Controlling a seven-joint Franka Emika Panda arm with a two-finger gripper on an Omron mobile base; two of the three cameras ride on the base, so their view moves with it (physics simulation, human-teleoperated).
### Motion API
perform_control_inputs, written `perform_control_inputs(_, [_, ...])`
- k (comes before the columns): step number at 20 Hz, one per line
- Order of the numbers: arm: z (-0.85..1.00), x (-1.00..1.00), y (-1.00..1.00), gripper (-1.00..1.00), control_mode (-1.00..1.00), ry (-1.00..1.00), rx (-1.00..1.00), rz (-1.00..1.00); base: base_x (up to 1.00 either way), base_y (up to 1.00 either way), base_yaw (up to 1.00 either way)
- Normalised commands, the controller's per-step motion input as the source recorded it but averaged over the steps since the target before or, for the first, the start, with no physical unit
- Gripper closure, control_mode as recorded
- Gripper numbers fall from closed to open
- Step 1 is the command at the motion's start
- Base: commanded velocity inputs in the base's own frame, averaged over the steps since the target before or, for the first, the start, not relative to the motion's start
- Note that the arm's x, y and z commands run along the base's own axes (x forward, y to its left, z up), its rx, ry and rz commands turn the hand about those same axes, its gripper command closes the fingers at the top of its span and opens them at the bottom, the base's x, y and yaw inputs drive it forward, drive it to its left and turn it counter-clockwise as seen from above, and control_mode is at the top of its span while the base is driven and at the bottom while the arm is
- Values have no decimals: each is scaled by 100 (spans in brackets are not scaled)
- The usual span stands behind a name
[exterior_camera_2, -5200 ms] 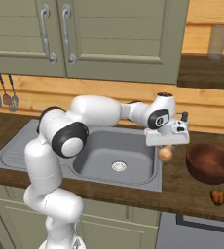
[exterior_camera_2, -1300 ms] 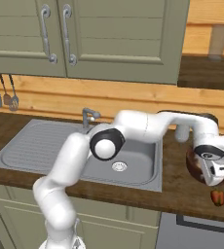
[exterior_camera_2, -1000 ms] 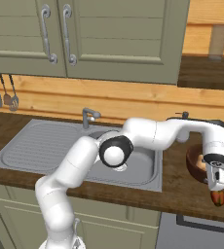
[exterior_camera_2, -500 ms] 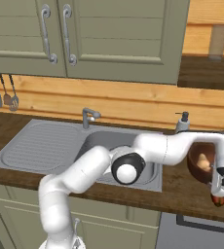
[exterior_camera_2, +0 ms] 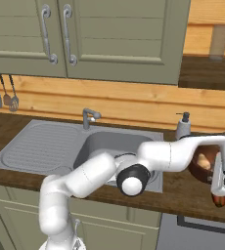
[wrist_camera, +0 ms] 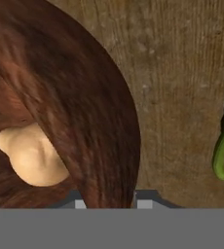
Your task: Pick the squash from the sink and place it in the bowl. Then pick the bowl and place it in the microwave. Then close the microwave door and press the start button.
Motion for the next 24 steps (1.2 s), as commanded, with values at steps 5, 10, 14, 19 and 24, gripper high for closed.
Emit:
perform_control_inputs(5, [13,0,92,100,-100,0,0,1,0,0,0])
perform_control_inputs(10, [26,-44,100,100,-100,-3,-5,2,0,0,0])
perform_control_inputs(14, [7,-91,79,100,-100,-14,-12,0,0,0,0])
perform_control_inputs(19, [45,-97,76,100,-100,-19,-19,0,0,0,0])
perform_control_inputs(24, [75,-55,76,100,-100,-6,-24,0,0,0,0])
